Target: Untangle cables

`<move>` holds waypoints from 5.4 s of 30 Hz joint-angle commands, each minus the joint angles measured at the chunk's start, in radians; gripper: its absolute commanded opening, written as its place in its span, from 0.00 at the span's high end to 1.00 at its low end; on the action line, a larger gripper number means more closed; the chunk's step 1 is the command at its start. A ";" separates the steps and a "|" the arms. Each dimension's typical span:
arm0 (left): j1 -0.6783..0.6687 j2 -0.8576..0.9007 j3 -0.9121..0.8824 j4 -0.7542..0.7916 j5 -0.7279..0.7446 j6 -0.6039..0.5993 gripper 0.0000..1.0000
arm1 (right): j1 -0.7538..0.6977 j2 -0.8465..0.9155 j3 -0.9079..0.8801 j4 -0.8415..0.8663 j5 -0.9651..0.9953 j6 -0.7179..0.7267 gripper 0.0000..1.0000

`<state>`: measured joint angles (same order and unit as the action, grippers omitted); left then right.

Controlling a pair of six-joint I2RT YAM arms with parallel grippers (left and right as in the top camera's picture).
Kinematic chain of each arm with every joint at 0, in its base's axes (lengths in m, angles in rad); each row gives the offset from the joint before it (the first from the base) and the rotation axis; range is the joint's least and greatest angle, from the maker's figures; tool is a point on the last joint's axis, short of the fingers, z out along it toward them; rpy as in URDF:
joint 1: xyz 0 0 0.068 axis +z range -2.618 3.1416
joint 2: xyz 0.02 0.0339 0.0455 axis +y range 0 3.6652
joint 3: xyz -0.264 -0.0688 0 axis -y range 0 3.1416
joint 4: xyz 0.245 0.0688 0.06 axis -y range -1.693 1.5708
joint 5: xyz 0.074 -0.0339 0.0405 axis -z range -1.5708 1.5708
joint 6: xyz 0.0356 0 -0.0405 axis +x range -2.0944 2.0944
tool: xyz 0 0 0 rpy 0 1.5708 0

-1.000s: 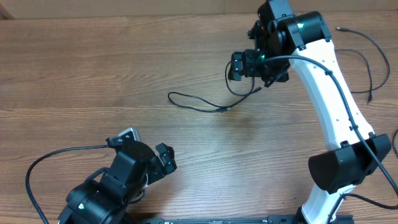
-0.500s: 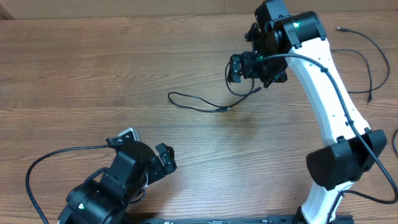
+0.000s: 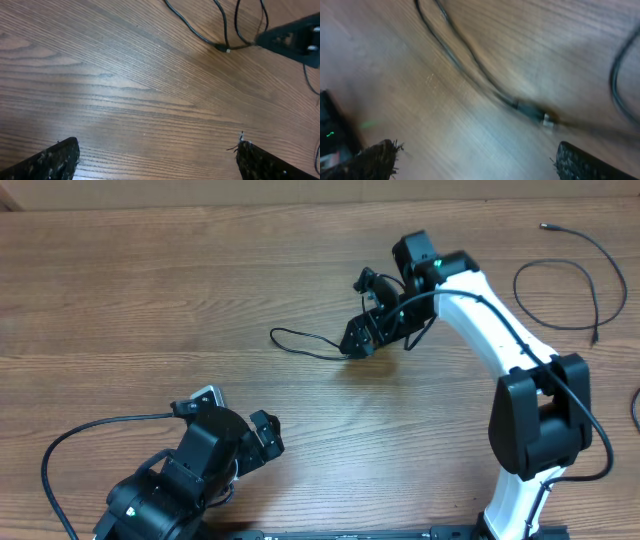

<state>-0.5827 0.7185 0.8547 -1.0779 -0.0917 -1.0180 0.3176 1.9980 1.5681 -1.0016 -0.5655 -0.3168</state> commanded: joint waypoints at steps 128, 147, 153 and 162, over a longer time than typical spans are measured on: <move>0.000 0.002 -0.002 0.000 -0.016 0.012 0.00 | -0.499 0.040 -0.147 0.354 0.652 0.675 0.28; 0.000 0.002 -0.002 0.000 -0.016 0.012 0.00 | -0.500 0.138 -0.146 0.344 0.533 0.610 0.73; 0.000 0.002 -0.002 0.000 -0.016 0.012 0.00 | -0.446 0.138 -0.146 0.407 0.432 0.570 0.77; 0.000 0.002 -0.002 0.000 -0.016 0.012 0.01 | -0.429 0.111 -0.022 0.274 0.659 0.671 0.00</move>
<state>-0.5827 0.7185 0.8547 -1.0779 -0.0914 -1.0180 -0.0864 2.1075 1.4807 -0.6689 -0.0334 0.2928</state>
